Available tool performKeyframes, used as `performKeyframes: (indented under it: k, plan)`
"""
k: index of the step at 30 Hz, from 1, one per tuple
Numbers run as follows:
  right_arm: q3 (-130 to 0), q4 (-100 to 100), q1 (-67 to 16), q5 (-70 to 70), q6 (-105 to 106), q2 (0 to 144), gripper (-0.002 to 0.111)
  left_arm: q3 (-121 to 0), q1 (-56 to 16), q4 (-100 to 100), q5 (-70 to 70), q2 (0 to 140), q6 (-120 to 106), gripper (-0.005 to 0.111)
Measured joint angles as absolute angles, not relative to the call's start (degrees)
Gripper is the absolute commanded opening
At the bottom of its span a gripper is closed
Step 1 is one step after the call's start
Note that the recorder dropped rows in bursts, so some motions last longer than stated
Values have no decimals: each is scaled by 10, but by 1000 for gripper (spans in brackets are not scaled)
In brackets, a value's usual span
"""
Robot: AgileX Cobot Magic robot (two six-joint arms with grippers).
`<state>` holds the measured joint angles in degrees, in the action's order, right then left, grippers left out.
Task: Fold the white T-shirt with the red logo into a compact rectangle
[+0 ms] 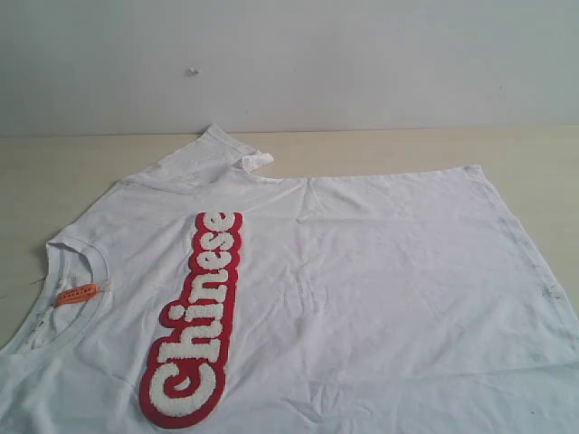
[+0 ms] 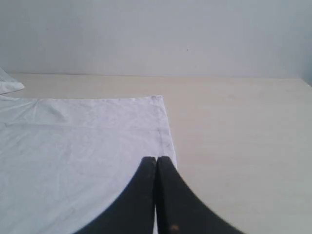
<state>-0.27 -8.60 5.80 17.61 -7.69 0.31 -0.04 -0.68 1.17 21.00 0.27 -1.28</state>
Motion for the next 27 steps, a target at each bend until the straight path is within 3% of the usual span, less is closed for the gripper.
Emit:
performKeyframes:
  k: [6,14,24,27]
  plan:
    - [-3,-94,58,98,-74,3,0,1,-7,13,132,3,-14,0]
    - [-3,-102,58,-93,-69,3,0,1,-7,13,-70,3,5,0]
    - [-3,-93,58,-376,-180,2,0,-1,-7,13,-252,3,275,0]
    - [-23,-80,58,-379,-210,2,0,-27,-7,33,-251,3,339,0]
